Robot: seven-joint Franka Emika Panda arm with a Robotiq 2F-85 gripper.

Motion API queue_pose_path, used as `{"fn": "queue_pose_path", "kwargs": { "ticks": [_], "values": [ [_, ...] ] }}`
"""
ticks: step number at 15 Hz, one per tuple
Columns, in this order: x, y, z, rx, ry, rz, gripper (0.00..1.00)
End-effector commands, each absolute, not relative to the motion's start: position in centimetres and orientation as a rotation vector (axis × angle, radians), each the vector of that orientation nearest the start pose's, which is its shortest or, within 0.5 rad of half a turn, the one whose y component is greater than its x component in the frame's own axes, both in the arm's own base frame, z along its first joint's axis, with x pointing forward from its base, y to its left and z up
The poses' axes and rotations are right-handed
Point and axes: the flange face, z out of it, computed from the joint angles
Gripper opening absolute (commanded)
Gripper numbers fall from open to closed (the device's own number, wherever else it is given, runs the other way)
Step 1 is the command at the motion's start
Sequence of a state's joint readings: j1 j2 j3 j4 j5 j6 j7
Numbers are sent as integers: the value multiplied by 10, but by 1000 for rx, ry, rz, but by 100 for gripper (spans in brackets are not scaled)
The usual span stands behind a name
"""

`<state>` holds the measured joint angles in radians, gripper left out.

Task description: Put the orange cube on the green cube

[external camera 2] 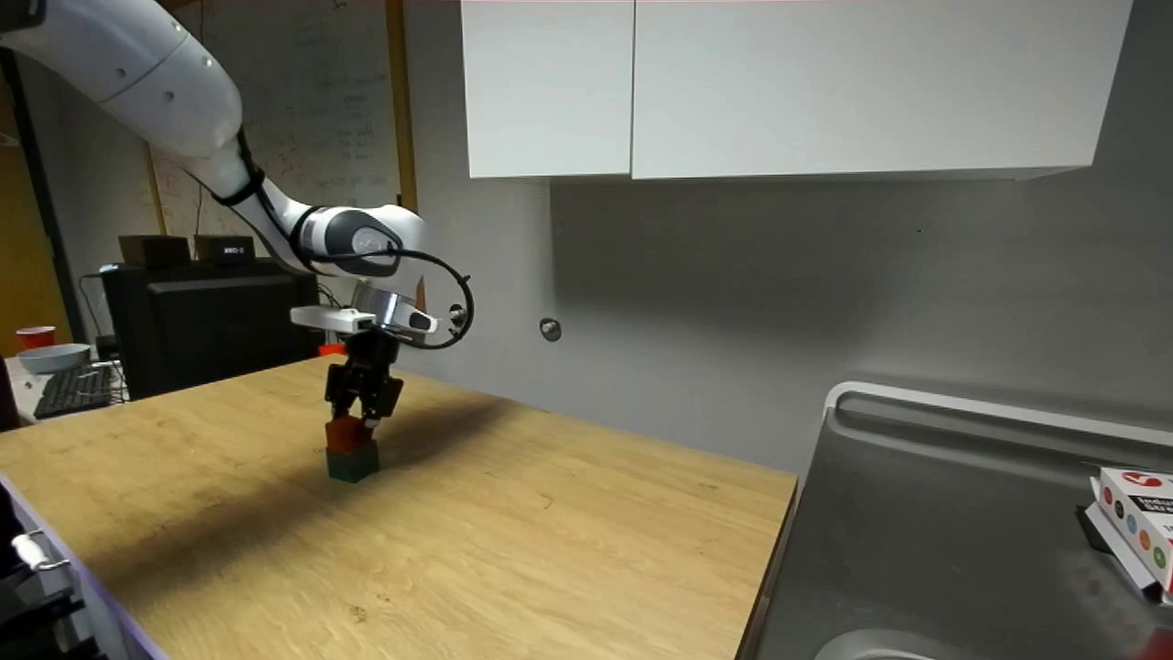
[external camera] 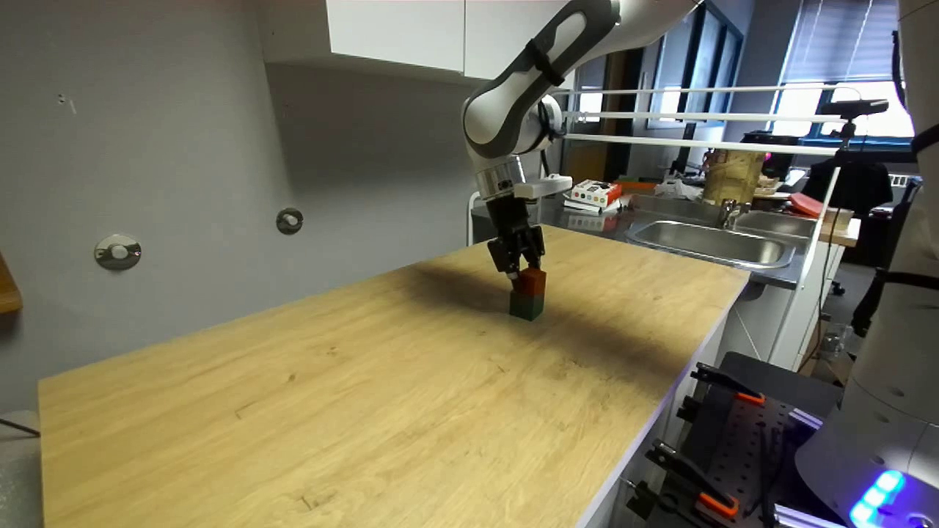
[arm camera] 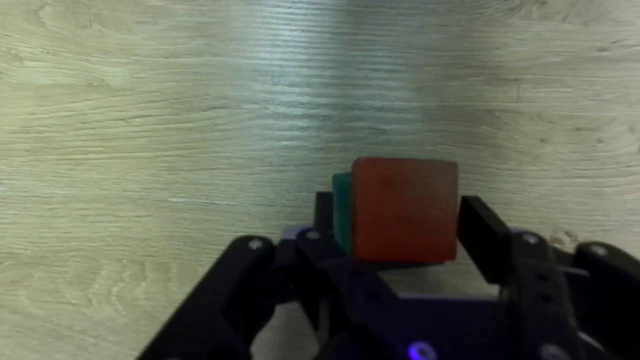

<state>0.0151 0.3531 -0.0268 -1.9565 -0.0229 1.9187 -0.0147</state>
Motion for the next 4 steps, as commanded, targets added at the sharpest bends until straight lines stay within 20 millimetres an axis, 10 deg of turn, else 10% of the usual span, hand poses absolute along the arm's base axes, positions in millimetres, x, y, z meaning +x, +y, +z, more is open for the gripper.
{"fn": "queue_pose_path", "kwargs": {
  "ticks": [1,4],
  "values": [
    [563,-2,272,-3108,-21,634,97],
    [563,0,272,-3120,-26,644,100]
  ]
}}
